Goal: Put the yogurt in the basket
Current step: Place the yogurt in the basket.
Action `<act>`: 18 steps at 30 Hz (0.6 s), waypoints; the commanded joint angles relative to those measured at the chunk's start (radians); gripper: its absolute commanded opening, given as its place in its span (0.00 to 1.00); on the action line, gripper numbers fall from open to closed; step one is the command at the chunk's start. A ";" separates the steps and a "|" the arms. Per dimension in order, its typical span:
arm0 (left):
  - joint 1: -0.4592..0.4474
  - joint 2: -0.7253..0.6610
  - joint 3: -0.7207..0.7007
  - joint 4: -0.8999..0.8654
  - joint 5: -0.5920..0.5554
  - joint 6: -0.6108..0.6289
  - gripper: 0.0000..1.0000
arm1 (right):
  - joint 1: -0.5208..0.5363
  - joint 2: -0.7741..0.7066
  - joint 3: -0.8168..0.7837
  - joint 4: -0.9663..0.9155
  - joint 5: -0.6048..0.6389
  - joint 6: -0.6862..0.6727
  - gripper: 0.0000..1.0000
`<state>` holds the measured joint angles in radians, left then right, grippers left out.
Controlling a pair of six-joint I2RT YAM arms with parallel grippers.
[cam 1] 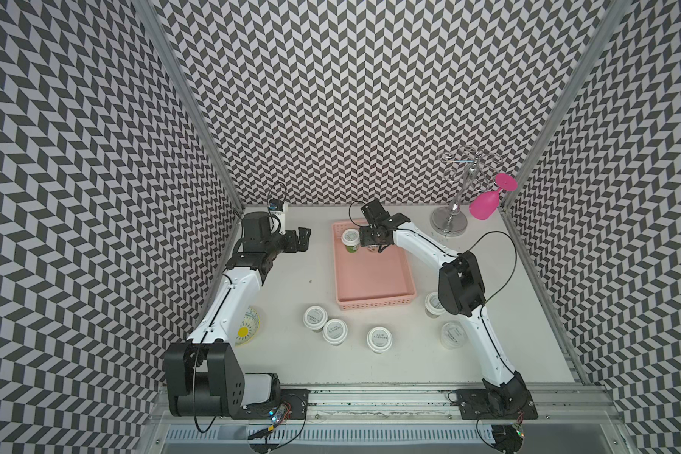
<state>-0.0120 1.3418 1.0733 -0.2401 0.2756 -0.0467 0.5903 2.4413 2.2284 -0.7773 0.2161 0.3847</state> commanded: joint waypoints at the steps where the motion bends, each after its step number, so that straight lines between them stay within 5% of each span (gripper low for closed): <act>1: 0.009 0.002 -0.001 0.016 0.012 -0.006 1.00 | -0.005 0.013 0.018 0.027 0.008 -0.006 0.84; 18: 0.010 -0.013 -0.011 0.016 0.023 0.008 1.00 | -0.001 -0.171 -0.080 0.042 -0.010 -0.007 0.93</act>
<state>-0.0059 1.3418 1.0733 -0.2401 0.2832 -0.0460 0.5869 2.3581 2.1624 -0.7746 0.2081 0.3840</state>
